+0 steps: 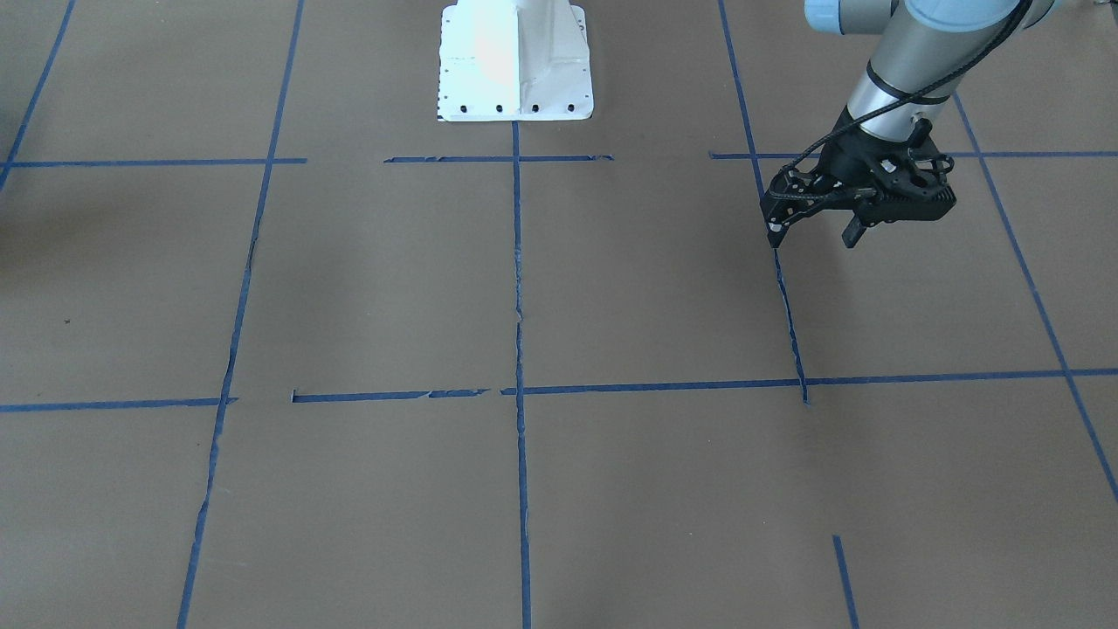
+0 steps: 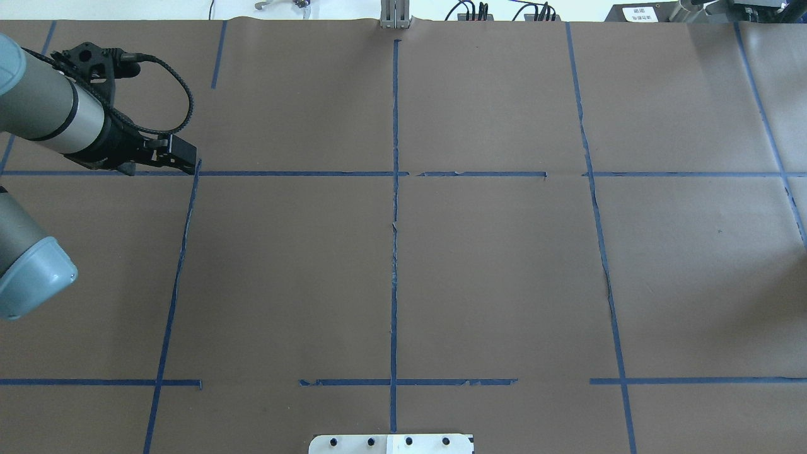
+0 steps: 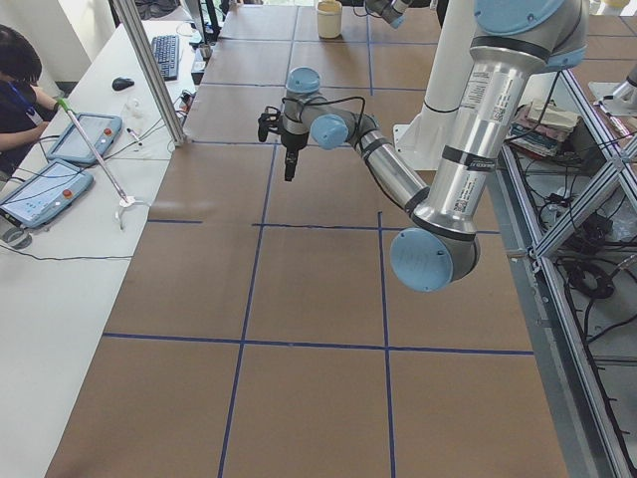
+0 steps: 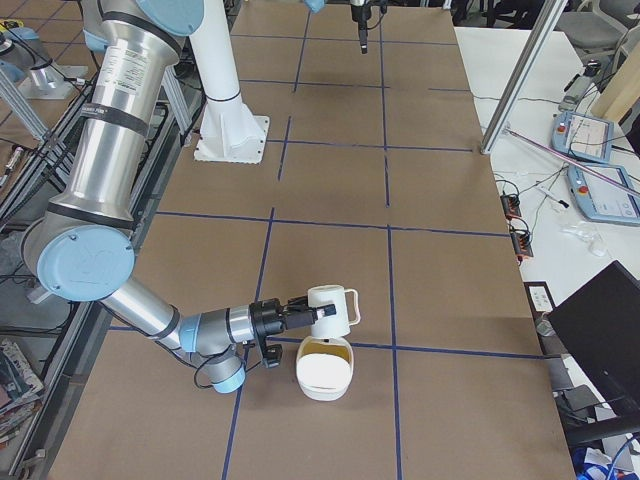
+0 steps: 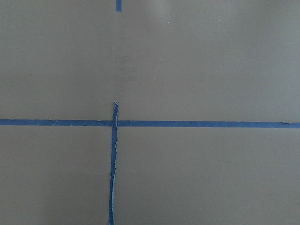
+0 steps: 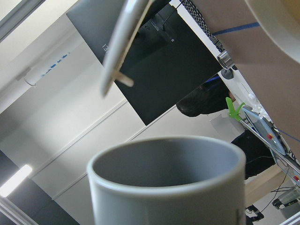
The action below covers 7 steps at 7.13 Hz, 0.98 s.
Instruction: Left arm hands cup to right arm to dump lemon
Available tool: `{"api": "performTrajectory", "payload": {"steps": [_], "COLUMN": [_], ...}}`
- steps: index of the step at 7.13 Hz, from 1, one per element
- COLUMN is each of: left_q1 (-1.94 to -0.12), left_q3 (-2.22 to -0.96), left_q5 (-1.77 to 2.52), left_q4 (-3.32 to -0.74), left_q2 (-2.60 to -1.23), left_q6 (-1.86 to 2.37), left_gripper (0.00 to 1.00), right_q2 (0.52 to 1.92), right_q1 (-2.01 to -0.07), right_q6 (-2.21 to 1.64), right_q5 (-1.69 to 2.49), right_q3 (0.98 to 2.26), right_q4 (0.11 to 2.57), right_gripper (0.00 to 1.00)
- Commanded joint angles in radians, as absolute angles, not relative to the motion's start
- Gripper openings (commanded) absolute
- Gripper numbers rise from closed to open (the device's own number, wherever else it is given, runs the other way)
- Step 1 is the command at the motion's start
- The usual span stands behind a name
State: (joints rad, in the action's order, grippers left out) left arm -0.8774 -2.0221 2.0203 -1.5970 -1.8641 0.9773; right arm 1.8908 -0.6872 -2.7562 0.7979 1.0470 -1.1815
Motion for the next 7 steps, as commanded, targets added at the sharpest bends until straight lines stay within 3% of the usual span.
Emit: {"api": "performTrajectory", "payload": {"steps": [1,7], "left_q1": [-0.877,-0.876], "left_q3": [-2.017,-2.011], "left_q5": [2.02,2.022], "left_q4": [-1.597,-1.6], "left_q2": [-1.865,-1.861], "left_q6": [0.977,0.971], "left_gripper": [1.0,1.0], "right_q2": [1.893,1.937], "right_q1": [-0.687,-0.803], "right_q6": [-2.691,-2.118], "right_q5": [0.808,0.97], "right_q3": [1.049,1.074], "right_q4": [-1.18,-1.137], "right_gripper": [0.12,0.12]}}
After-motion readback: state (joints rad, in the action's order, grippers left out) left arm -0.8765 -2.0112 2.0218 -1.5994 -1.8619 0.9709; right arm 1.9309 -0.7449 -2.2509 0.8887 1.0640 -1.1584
